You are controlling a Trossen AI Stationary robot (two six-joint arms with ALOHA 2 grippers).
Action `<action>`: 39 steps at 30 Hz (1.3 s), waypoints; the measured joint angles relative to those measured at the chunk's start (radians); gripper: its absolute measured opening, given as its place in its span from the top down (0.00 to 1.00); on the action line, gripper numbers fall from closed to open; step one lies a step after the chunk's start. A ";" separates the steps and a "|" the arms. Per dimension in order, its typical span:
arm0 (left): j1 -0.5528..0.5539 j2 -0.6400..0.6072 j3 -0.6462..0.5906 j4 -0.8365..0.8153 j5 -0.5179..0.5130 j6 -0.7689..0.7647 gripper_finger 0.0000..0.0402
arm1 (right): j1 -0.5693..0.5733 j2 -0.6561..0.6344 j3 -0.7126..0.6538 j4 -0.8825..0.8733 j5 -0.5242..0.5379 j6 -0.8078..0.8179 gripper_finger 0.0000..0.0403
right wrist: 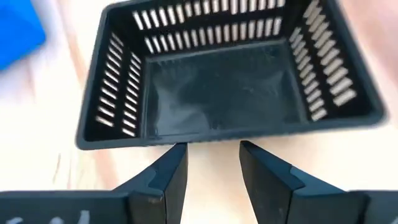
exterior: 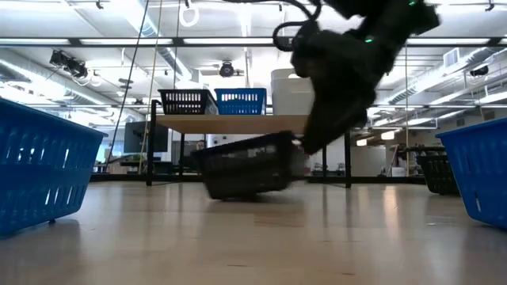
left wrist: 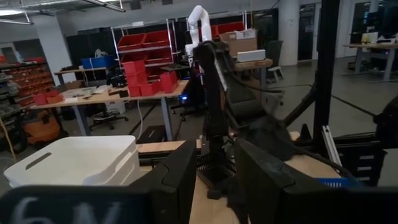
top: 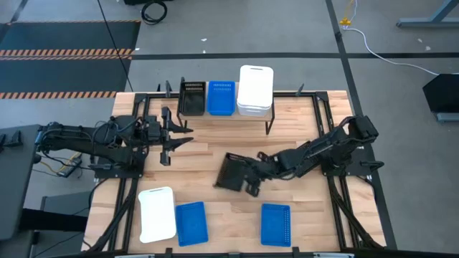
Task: Stack baskets on shelf by color
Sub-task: Stack the bottom black bin on top of the other black bin on the shelf
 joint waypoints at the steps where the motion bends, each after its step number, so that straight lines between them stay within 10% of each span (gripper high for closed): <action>1: 0.000 0.000 0.000 -0.005 0.000 0.000 0.71 | -0.015 0.000 0.000 0.013 0.001 -0.002 0.62; 15: -0.140 0.035 0.010 -0.092 0.000 0.037 0.71 | 0.047 -0.027 0.070 -0.475 -0.303 0.140 0.62; 39: -0.190 0.760 0.304 -0.272 0.116 -0.109 0.71 | 0.457 -0.361 0.072 -0.618 0.168 0.489 0.62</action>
